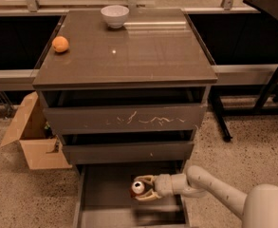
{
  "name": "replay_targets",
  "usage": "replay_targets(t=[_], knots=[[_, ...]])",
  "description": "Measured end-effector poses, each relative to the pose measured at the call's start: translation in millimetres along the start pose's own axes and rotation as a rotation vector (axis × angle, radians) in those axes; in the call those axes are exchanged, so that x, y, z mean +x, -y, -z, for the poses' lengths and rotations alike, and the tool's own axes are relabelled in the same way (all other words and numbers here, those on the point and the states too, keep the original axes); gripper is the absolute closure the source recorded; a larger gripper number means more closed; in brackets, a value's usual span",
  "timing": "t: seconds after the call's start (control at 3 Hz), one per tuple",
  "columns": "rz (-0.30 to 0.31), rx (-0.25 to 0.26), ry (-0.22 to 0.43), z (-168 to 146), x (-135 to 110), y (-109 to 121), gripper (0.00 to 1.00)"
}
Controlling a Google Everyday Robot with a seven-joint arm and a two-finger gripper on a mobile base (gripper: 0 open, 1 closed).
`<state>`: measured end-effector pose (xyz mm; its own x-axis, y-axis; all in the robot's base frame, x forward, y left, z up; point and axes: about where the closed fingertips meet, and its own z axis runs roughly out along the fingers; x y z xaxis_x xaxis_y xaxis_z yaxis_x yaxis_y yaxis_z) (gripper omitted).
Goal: Pick coke can from bottom drawer and place on counter
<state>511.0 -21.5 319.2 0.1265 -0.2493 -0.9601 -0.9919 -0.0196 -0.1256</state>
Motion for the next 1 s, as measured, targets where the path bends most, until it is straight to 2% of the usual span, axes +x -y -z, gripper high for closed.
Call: replay_targets(t=[0.67, 1.0], knots=[[0.026, -0.037, 0.049, 46, -68, -4, 1.0], [0.033, -0.08, 0.061, 62, -100, -5, 1.0]])
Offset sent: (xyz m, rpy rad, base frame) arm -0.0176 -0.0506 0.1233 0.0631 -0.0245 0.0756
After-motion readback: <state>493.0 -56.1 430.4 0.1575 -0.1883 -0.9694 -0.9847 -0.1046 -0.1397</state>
